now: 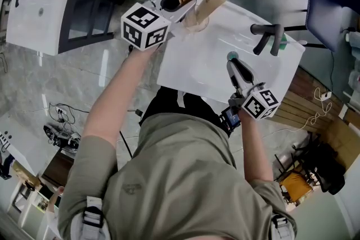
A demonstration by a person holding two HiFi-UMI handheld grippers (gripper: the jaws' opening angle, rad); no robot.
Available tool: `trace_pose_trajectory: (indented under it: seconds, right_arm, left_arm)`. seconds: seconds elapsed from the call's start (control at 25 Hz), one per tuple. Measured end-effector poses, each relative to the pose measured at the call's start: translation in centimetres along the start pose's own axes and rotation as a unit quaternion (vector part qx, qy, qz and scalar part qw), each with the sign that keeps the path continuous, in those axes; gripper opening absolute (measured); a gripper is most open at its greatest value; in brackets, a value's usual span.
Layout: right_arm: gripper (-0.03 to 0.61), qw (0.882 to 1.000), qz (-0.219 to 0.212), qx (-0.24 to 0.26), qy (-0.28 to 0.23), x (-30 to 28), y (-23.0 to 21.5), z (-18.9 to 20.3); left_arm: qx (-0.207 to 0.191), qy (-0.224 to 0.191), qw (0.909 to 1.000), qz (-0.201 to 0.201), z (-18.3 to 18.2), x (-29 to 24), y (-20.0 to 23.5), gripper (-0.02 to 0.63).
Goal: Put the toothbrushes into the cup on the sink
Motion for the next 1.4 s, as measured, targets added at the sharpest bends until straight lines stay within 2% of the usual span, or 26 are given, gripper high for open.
trace_pose_trajectory:
  seconds: [0.28,0.72,1.4]
  right_arm:
    - [0.082,1.000,-0.006,-0.001,-0.003,-0.4,0.0,-0.1]
    - [0.082,1.000,-0.014,0.004,-0.008,-0.5,0.2,-0.6]
    - [0.082,0.999,-0.027,0.014,-0.022,0.4,1.0,-0.9]
  left_arm:
    - [-0.010,0.006,0.9999,0.008,-0.1,0.1,-0.3,0.071]
    - [-0.021,-0.001,0.9994,-0.029,-1.0,1.4,0.2,0.151]
    - [-0.021,-0.015,0.9974,-0.067,-1.6,4.9,-0.3,0.153]
Point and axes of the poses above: the fingertips, and each gripper's own axes: x backward along the fingers, y to its left, z out of its underside, the point moved 6 cm from there along x, backward along the fingers, and after that the axes turned 11 degrees about x, right-handed, at the moved point
